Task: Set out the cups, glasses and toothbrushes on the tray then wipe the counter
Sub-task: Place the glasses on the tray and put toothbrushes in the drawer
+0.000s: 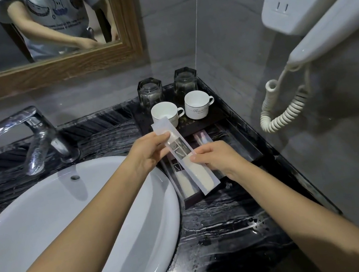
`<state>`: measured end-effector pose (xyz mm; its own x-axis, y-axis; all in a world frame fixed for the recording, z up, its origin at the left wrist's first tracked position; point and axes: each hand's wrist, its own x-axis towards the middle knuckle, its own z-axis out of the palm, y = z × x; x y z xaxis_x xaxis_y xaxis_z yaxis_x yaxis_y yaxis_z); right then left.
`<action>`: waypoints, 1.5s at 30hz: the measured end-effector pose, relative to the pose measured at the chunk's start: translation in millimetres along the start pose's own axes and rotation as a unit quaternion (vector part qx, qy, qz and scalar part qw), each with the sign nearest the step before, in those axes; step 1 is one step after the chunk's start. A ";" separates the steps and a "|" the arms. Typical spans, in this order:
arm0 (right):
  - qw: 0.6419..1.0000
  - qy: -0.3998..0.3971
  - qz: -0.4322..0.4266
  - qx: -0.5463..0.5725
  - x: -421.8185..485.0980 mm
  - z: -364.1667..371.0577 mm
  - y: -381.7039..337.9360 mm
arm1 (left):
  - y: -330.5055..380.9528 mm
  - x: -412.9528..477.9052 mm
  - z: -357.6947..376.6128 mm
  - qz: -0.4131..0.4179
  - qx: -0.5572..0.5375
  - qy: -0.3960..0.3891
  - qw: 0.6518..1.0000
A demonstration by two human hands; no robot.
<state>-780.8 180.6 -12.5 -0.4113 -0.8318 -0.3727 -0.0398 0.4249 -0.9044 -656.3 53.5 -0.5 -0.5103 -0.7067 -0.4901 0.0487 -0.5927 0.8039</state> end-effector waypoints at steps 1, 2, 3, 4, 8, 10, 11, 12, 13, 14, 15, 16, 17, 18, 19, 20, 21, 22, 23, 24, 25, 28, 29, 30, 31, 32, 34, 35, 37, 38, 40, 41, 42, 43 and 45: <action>1.000 0.004 -0.004 0.005 -0.5 -2.6 0.1 | -1.8 1.0 -0.2 0.001 -0.002 -0.001 1.000; 1.000 0.009 -0.008 0.007 -0.6 -5.3 0.3 | -3.6 1.9 -0.2 0.004 -0.007 -0.004 1.000; 1.000 0.015 -0.011 0.006 -1.5 -7.5 -0.2 | -5.5 2.4 0.1 0.008 -0.012 -0.010 1.000; 1.000 0.021 -0.013 0.004 -2.5 -9.5 -0.9 | -7.1 2.6 0.5 0.013 -0.016 -0.016 1.000; 0.999 0.037 -0.011 -0.003 -3.8 -16.0 0.5 | -9.7 4.9 1.6 0.022 -0.020 -0.031 0.999; 0.999 0.041 -0.001 -0.013 -4.0 -19.7 2.8 | -8.4 6.8 -1.5 0.025 -0.019 -0.022 0.999; 0.999 0.044 0.008 -0.018 -4.3 -21.7 3.9 | -7.7 8.9 -4.9 0.032 -0.008 -0.014 0.999; 0.998 0.046 0.017 -0.027 -4.6 -24.3 4.9 | -7.3 11.0 -8.9 0.044 0.015 -0.007 0.999; 0.998 0.048 0.024 -0.036 -4.9 -27.0 6.0 | -7.5 14.2 -14.1 0.057 0.045 0.003 0.997; 0.997 0.050 0.032 -0.047 -5.0 -29.7 6.7 | -8.2 17.7 -19.3 0.075 0.079 0.019 0.994; 0.996 0.051 0.041 -0.058 -5.1 -31.9 7.2 | -9.3 20.4 -23.5 0.096 0.117 0.041 0.988; 0.995 0.054 0.051 -0.070 -4.4 -34.0 7.5 | -10.7 22.5 -27.2 0.123 0.164 0.068 0.976; 0.993 0.059 0.063 -0.081 -3.0 -35.4 7.5 | -12.2 24.1 -29.4 0.156 0.225 0.095 0.957; 0.991 0.066 0.076 -0.092 -0.4 -36.8 7.3 | -13.8 24.6 -30.7 0.190 0.298 0.117 0.928; 0.988 0.073 0.088 -0.100 4.2 -37.2 7.5 | -15.6 24.8 -30.8 0.221 0.371 0.128 0.893; 0.986 0.080 0.099 -0.106 9.3 -37.0 7.1 | -17.7 25.1 -30.4 0.245 0.437 0.132 0.855; 0.984 0.089 0.107 -0.110 15.9 -35.9 7.3 | -20.2 27.1 -30.1 0.260 0.491 0.126 0.822; 0.982 0.097 0.113 -0.112 23.0 -33.8 8.1 | -22.9 30.2 -30.0 0.267 0.536 0.114 0.793; 0.981 0.106 0.118 -0.113 30.9 -30.9 10.0 | -26.1 34.1 -30.3 0.267 0.579 0.095 0.765; 0.979 0.111 0.122 -0.117 37.9 -27.2 11.9 | -28.9 37.2 -30.6 0.261 0.620 0.072 0.736; 0.978 0.115 0.123 -0.121 45.1 -22.7 15.0 | -31.7 40.2 -30.8 0.252 0.654 0.047 0.712; 0.975 0.123 0.121 -0.143 60.6 -9.9 24.3 | -38.6 44.6 -31.9 0.241 0.711 0.003 0.661; 0.973 0.123 0.120 -0.156 63.2 -6.9 27.1 | -40.5 45.0 -32.3 0.246 0.723 -0.001 0.645; 0.970 0.123 0.118 -0.173 64.7 -4.1 29.2 | -42.1 45.2 -33.2 0.252 0.729 -0.002 0.637; 0.967 0.125 0.114 -0.188 65.9 -1.7 31.7 | -43.4 45.8 -34.8 0.256 0.730 -0.004 0.633; 0.965 0.126 0.112 -0.204 66.2 0.2 33.8 | -44.5 46.4 -36.7 0.258 0.730 -0.005 0.633; 0.957 0.126 0.106 -0.237 65.8 2.8 37.5 | -46.3 48.1 -40.3 0.260 0.731 -0.009 0.631; 0.953 0.126 0.102 -0.256 65.9 3.8 39.7 | -47.1 48.9 -41.3 0.261 0.730 -0.011 0.632; 0.945 0.124 0.095 -0.288 65.8 4.4 43.1 | -48.5 50.1 -42.2 0.266 0.725 -0.012 0.635; 0.940 0.125 0.090 -0.303 65.3 4.6 43.6 | -49.1 50.3 -42.3 0.268 0.723 -0.012 0.637; 0.932 0.129 0.075 -0.329 65.3 5.1 44.8 | -50.5 50.4 -42.6 0.272 0.720 -0.011 0.639; 0.929 0.132 0.065 -0.340 65.9 5.4 45.8 | -50.8 50.4 -43.1 0.273 0.720 -0.009 0.638; 0.927 0.130 0.058 -0.346 65.0 6.1 45.6 | -51.1 50.3 -43.4 0.273 0.720 -0.008 0.638; 0.927 0.126 0.053 -0.349 64.8 6.6 46.4 | -51.3 50.3 -43.5 0.273 0.720 -0.006 0.638; 0.928 0.117 0.060 -0.349 64.6 6.8 48.3 | -51.2 49.5 -43.3 0.272 0.717 -0.007 0.641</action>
<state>-803.0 145.0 -81.7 -0.6345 -0.6982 -0.3315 -0.5282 0.7048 -0.4736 -646.9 32.1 -80.5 -0.7606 -0.6492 -0.0104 -0.6128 0.7125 0.3417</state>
